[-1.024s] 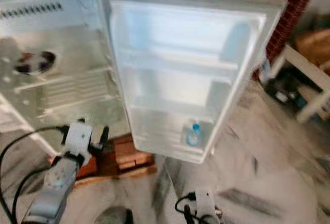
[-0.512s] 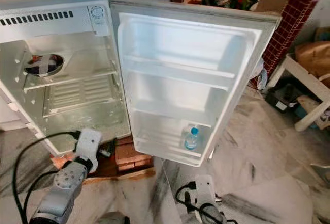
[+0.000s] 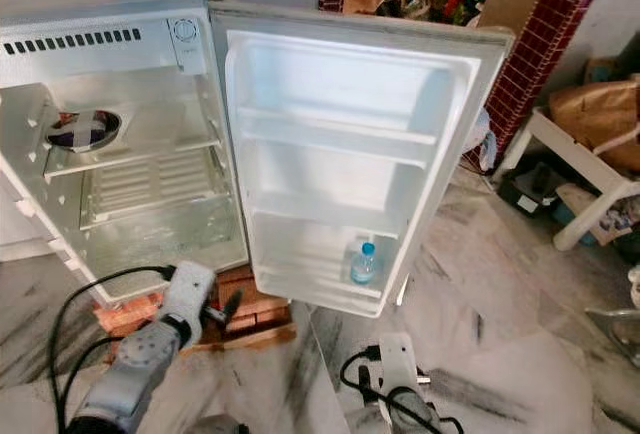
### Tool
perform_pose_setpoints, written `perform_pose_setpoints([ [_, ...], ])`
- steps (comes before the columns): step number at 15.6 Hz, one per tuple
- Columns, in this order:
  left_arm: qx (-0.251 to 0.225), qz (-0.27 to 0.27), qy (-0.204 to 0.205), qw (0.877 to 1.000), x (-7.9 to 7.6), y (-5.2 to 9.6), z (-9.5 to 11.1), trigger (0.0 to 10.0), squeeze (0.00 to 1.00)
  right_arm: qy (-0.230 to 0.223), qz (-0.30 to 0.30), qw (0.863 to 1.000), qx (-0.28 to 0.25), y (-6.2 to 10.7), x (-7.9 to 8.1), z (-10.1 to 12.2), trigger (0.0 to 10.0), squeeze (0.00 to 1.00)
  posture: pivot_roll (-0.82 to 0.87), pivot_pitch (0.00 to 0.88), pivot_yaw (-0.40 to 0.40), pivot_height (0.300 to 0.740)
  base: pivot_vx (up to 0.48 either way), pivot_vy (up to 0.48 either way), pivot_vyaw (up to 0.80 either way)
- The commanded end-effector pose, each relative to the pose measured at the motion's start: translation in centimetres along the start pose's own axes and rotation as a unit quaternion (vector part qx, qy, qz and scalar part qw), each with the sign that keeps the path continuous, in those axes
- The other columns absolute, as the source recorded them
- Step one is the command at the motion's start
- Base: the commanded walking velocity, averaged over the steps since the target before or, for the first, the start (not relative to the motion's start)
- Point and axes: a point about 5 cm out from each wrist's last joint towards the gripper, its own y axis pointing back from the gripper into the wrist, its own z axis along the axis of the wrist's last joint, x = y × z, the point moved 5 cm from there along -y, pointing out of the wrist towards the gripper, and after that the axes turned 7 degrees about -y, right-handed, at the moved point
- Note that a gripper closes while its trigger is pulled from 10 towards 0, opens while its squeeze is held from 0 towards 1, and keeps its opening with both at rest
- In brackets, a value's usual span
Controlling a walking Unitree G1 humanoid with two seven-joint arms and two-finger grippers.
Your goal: Restocking fridge
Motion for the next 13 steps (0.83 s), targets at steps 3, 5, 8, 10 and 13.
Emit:
perform_pose_setpoints([
  [3, -0.015, 0.007, -0.04, 0.999, 0.4, -0.7, 1.3, 10.0, 0.0, 0.013, -0.021, 0.983, -0.184, -0.8, -0.2, 14.8, 10.0, 0.0, 0.13, 0.0, -0.05, 0.74, 0.0, 0.0, 0.0],
  [5, -0.045, 0.005, -0.035, 0.998, 0.5, -0.9, 3.0, 10.0, 0.0, 0.013, -0.018, 0.981, -0.192, -0.7, 0.0, 15.1, 10.0, 0.0, 0.13, 0.0, -0.054, 0.74, 0.0, 0.0, 0.0],
  [8, -0.074, 0.009, -0.049, 0.996, 0.7, -0.8, 4.7, 10.0, 0.0, 0.011, -0.014, 0.979, -0.202, -0.5, 0.0, 14.9, 10.0, 0.0, 0.13, 0.0, -0.057, 0.74, 0.0, 0.0, 0.0],
  [10, -0.078, 0.009, -0.053, 0.996, 0.7, -0.8, 4.8, 10.0, 0.0, 0.011, -0.013, 0.979, -0.205, -0.4, 0.0, 14.9, 10.0, 0.0, 0.13, 0.0, -0.057, 0.74, 0.0, 0.0, 0.0],
  [13, -0.073, 0.017, -0.052, 0.996, 0.6, -0.4, 3.5, 10.0, 0.0, -0.003, -0.014, 0.971, -0.237, 0.2, -0.3, 15.3, 10.0, 0.0, 0.13, 0.0, -0.054, 0.74, 0.0, 0.0, 0.0],
])
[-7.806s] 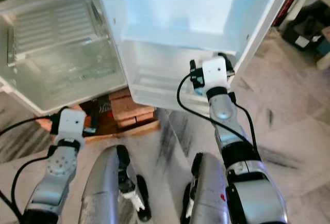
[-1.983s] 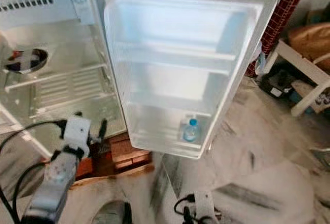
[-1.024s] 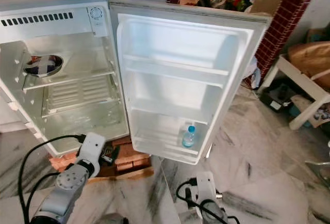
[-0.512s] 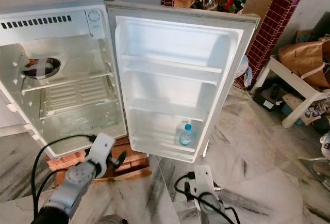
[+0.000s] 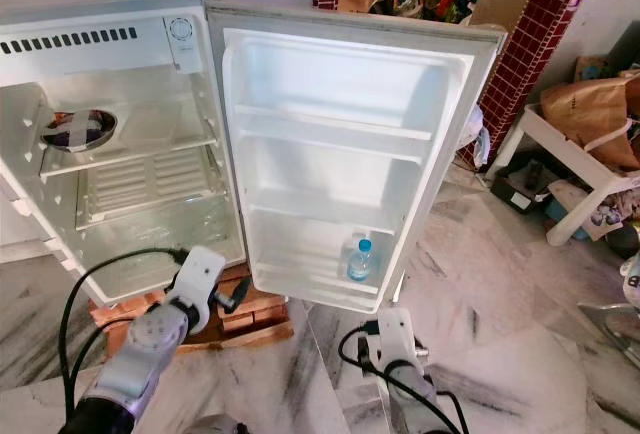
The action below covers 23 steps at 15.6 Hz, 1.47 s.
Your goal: Restocking fridge
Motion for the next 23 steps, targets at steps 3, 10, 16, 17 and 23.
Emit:
perform_pose_setpoints([
  [3, -0.009, 0.0, -0.002, 1.0, -0.4, 0.4, 0.0, 10.0, 0.0, -0.004, -0.012, 0.983, -0.181, -0.6, -0.6, 11.2, 10.0, 0.0, 0.13, 0.0, -0.052, 0.74, -0.283, 0.0, 0.0],
  [10, -0.009, 0.004, -0.009, 1.0, -0.1, 0.3, 0.2, 10.0, 0.0, -0.003, -0.01, 0.984, -0.178, -0.6, -0.5, 10.9, 10.0, 0.0, 0.13, 0.0, -0.054, 0.74, -0.31, 0.0, 0.0],
  [16, -0.019, 0.013, 0.01, 1.0, 0.7, 0.3, 0.5, 10.0, 0.0, 0.002, -0.013, 0.984, -0.176, -0.6, -0.9, 10.7, 10.0, 0.0, 0.13, 0.0, -0.057, 0.74, 0.0, 0.0, 0.0],
  [17, -0.021, 0.014, 0.005, 1.0, 0.7, 0.4, 0.6, 10.0, 0.0, 0.001, -0.013, 0.984, -0.175, -0.6, -1.0, 10.6, 10.0, 0.0, 0.13, 0.0, -0.059, 0.74, 0.0, 0.0, 0.0],
  [23, -0.01, 0.031, 0.02, 0.999, 1.5, 0.7, -0.2, 10.0, 0.0, -0.009, -0.022, 0.984, -0.175, -0.5, -1.6, 10.5, 10.0, 0.0, 0.13, 0.0, -0.052, 0.74, 0.0, 0.0, -0.4],
])
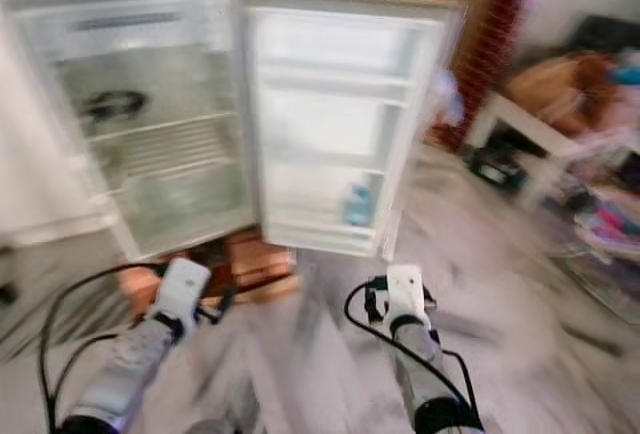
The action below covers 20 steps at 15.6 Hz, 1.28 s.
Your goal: Restocking fridge
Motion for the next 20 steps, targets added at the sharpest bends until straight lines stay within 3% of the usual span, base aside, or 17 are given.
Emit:
perform_pose_setpoints([
  [1, -0.009, 0.0, 0.005, 1.0, -0.1, -0.1, 0.7, 10.0, 0.0, -0.005, -0.01, 0.999, -0.043, -0.6, -0.6, 2.6, 10.0, 0.0, 0.13, 0.0, -0.051, 0.74, 0.0, 0.0, -0.8],
  [7, -0.011, 0.003, 0.006, 1.0, 0.2, 0.1, 0.7, 10.0, 0.0, -0.006, -0.008, 0.999, -0.043, -0.5, -0.5, 2.4, 10.0, 0.0, 0.13, 0.011, -0.05, 0.74, 0.0, 0.18, -0.76],
  [13, -0.004, -0.006, 0.002, 1.0, -0.4, 0.3, 0.3, 10.0, 0.0, -0.012, -0.013, 0.999, -0.041, -0.3, -0.7, 2.2, 10.0, 0.0, 0.13, 0.023, -0.042, 0.74, 0.0, 0.0, -0.15],
  [18, -0.001, 0.002, 0.0, 1.0, -0.1, 0.2, 0.0, 10.0, 0.0, -0.017, -0.016, 0.999, -0.039, -0.2, -0.8, 2.0, 10.0, 0.0, 0.13, 0.02, -0.043, 0.74, 0.0, 0.0, -0.77],
  [19, 0.008, 0.02, -0.008, 1.0, 0.4, 0.1, -0.6, 10.0, 0.0, -0.019, -0.017, 0.999, -0.039, -0.2, -0.8, 2.0, 10.0, 0.0, 0.13, 0.02, -0.043, 0.74, 0.0, 0.0, -0.8],
  [20, 0.014, 0.063, 0.014, 0.998, 1.8, 0.1, -1.0, 10.0, 0.0, -0.02, -0.022, 0.998, -0.048, -0.2, -1.0, 2.3, 10.0, 0.0, 0.12, 0.012, -0.046, 0.74, 0.0, 0.0, -0.8],
])
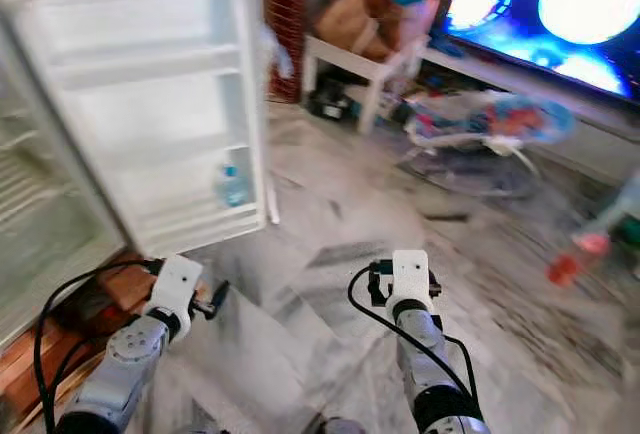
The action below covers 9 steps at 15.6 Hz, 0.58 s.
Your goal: Restocking fridge
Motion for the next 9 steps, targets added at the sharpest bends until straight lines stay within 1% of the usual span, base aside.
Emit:
perform_pose_setpoints([
  [1, -0.008, 0.047, 0.017, 0.999, 1.7, 0.0, 0.2, 10.0, 0.0, -0.006, -0.016, 0.999, -0.03, -0.1, -0.7, 1.2, 10.0, 0.0, 0.12, 0.009, -0.048, 0.74, 0.0, 0.0, -0.8],
  [2, -0.044, 0.108, 0.017, 0.993, 4.2, 0.2, 1.7, 10.0, 0.0, -0.018, -0.021, 0.995, -0.098, 0.2, -1.2, 3.9, 10.0, 0.0, 0.12, 0.009, -0.048, 0.74, 0.0, 0.0, -0.8],
  [3, -0.065, 0.133, 0.025, 0.989, 5.3, 0.6, 2.5, 10.0, 0.0, -0.026, -0.02, 0.991, -0.132, 0.6, -1.6, 5.3, 10.0, 0.0, 0.12, 0.011, -0.054, 0.74, 0.0, 0.0, -0.7],
  [5, -0.087, 0.141, 0.024, 0.986, 6.0, 1.1, 3.4, 10.0, 0.0, 0.004, 0.001, 0.983, -0.185, 1.5, -1.2, 7.6, 10.0, 0.0, 0.12, 0.015, -0.053, 0.74, 0.0, 0.0, 0.0],
  [6, -0.096, 0.145, 0.026, 0.984, 6.3, 1.5, 3.6, 10.0, 0.0, 0.022, 0.004, 0.977, -0.213, 2.2, -1.1, 8.8, 10.0, 0.0, 0.12, 0.016, -0.051, 0.74, 0.0, 0.0, 0.0],
  [7, -0.115, 0.153, 0.026, 0.981, 6.6, 2.1, 4.4, 10.0, 0.0, 0.037, 0.005, 0.968, -0.247, 3.0, -1.1, 10.4, 10.0, 0.0, 0.11, 0.017, -0.05, 0.74, 0.0, 0.0, 0.0],
  [8, -0.129, 0.161, 0.027, 0.978, 6.7, 2.8, 4.9, 10.0, 0.0, 0.048, -0.005, 0.962, -0.269, 3.8, -1.5, 11.4, 10.0, 0.0, 0.11, 0.017, -0.049, 0.74, 0.0, 0.0, 0.0],
  [9, -0.135, 0.164, 0.029, 0.977, 6.7, 3.1, 5.1, 10.0, 0.0, 0.048, -0.011, 0.96, -0.274, 4.1, -1.7, 11.6, 10.0, 0.0, 0.12, 0.018, -0.049, 0.74, 0.0, 0.0, 0.0],
])
